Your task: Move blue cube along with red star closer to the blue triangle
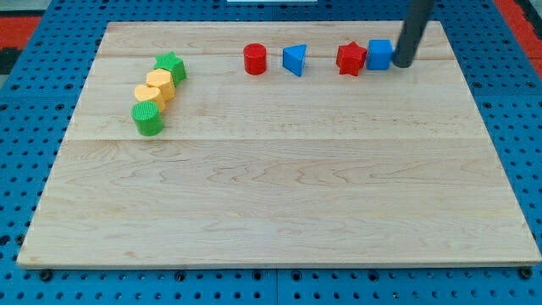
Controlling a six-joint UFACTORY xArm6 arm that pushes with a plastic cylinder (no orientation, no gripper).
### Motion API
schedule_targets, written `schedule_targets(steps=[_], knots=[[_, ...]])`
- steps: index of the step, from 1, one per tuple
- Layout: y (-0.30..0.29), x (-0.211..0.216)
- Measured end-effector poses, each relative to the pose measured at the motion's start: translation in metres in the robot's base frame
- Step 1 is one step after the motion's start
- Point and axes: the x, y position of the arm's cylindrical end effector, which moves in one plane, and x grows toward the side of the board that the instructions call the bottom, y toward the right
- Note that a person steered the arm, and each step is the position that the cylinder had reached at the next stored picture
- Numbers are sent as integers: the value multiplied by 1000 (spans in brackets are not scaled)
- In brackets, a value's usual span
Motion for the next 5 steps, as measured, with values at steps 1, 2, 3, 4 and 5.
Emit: schedule_targets(steps=[1,2,3,4,5], knots=[[-27,-16],[14,-30],[-38,-39],[-102,-45],[-104,-64]])
